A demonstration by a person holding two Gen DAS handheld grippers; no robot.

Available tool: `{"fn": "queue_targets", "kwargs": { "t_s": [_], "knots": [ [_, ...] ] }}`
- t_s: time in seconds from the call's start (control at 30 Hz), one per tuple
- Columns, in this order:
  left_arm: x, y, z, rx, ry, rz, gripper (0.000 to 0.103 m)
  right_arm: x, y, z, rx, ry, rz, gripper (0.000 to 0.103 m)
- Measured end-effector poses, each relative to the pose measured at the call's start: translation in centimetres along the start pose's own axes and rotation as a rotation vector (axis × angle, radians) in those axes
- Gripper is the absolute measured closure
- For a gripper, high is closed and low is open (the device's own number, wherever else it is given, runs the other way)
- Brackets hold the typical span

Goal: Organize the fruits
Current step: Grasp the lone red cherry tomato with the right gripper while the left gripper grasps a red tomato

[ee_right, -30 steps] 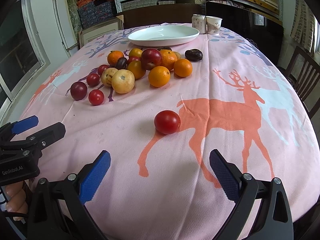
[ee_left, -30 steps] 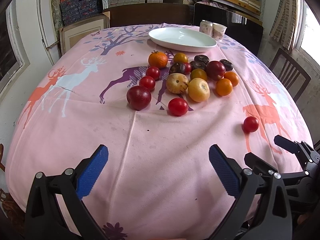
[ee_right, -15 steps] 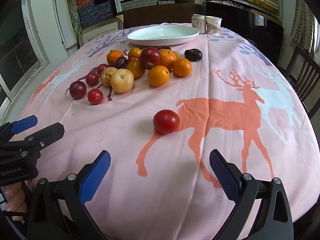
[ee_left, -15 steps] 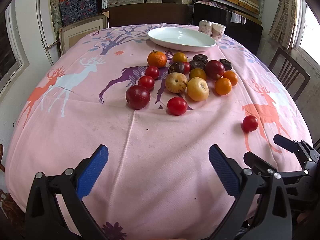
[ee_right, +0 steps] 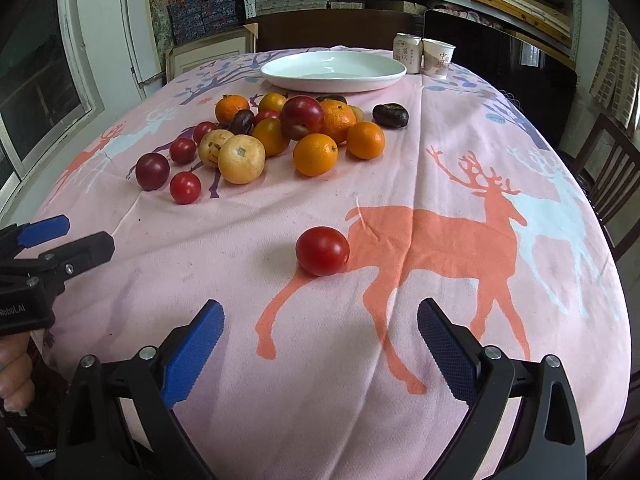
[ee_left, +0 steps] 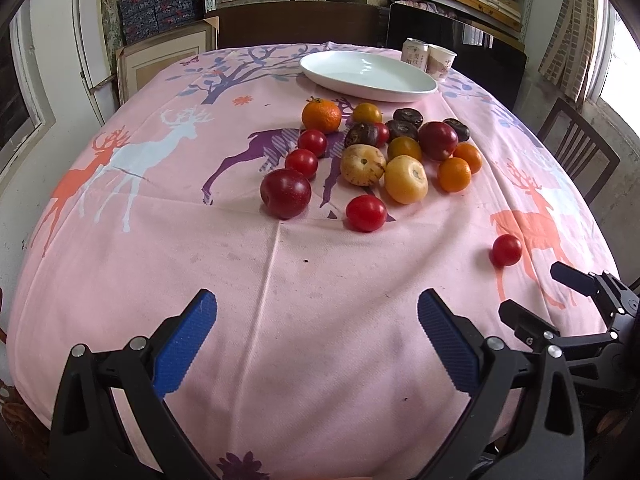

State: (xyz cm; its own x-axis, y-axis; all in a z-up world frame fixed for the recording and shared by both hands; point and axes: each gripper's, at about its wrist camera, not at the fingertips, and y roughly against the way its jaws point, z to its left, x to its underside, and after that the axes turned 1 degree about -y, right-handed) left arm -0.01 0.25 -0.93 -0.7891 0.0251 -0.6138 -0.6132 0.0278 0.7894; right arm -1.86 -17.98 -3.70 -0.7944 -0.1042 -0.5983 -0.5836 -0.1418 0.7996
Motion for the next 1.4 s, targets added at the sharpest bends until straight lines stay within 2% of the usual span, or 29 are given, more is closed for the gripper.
{"fn": "queue_targets", "kwargs": {
  "t_s": [0.1,0.13,0.27,0.3,0.37,0.4,0.43,0.47,0.7,0.9,0.93,1.0,1.07,1.13,1.17,1.3,1.4],
  "knots": [
    [-0.7,-0.2,0.6,-0.008,-0.001,-0.015,0.004,-0.4,-0.6,-0.3,-0.003,-0.001,0.015,0.022],
    [-1.0,-0.5,0.7,0.011,-0.007,-0.014,0.004,-0.6,-0.9,-0.3,-0.004,0.005,0.022,0.023],
    [-1.9,-2.3,0.4,0.068,-0.042,0.026,0.004,-1.6,-1.8,0.0,-0.017,0.028,0.036,0.039],
    [-2.0,-2.7,0.2,0.085,-0.051,0.035,0.004,-1.9,-2.0,0.0,-0.027,0.031,0.037,0.051],
    [-2.1,-3.4,-0.1,0.116,-0.062,0.054,0.005,-2.5,-2.5,-0.1,-0.032,0.041,0.043,0.061],
    [-2.2,-3.7,-0.2,0.127,-0.064,0.059,0.011,-2.7,-2.6,-0.2,-0.043,0.04,0.042,0.071],
    [-2.3,-3.9,-0.3,0.137,-0.067,0.062,0.017,-2.9,-2.6,-0.4,-0.061,0.038,0.039,0.074],
    [-2.4,-4.0,-0.4,0.145,-0.07,0.066,0.026,-3.0,-2.6,-0.7,-0.088,0.03,0.038,0.074],
    [-4.2,-5.3,-1.2,0.174,-0.051,0.074,0.027,-2.8,-2.6,-2.4,-0.209,-0.012,0.03,0.074],
    [-5.7,-6.4,-2.5,0.175,-0.075,0.065,0.028,-2.5,-2.3,-3.1,-0.252,-0.012,0.023,0.074],
    [-5.8,-6.7,-2.6,0.178,-0.078,0.067,0.03,-2.4,-2.2,-3.2,-0.256,-0.012,0.024,0.074],
    [-6.1,-7.5,-3.0,0.178,-0.088,0.086,0.047,-2.4,-2.1,-3.3,-0.26,-0.01,0.023,0.073],
    [-6.1,-8.4,-3.4,0.174,-0.1,0.105,0.054,-2.3,-2.1,-3.4,-0.265,-0.008,0.023,0.073],
    [-6.0,-8.6,-3.7,0.147,-0.115,0.084,0.071,-2.3,-2.1,-3.4,-0.269,-0.01,0.022,0.073],
    [-6.1,-8.6,-3.7,0.146,-0.121,0.075,0.075,-2.3,-2.1,-3.5,-0.27,-0.011,0.022,0.073],
    [-6.0,-8.1,-3.4,0.163,-0.128,0.068,0.075,-2.5,-2.1,-3.6,-0.265,-0.01,0.016,0.074],
    [-6.7,-6.3,-3.0,0.19,-0.132,0.031,0.075,-4.0,-0.7,-3.8,-0.284,-0.013,-0.036,0.074]
  ]
}}
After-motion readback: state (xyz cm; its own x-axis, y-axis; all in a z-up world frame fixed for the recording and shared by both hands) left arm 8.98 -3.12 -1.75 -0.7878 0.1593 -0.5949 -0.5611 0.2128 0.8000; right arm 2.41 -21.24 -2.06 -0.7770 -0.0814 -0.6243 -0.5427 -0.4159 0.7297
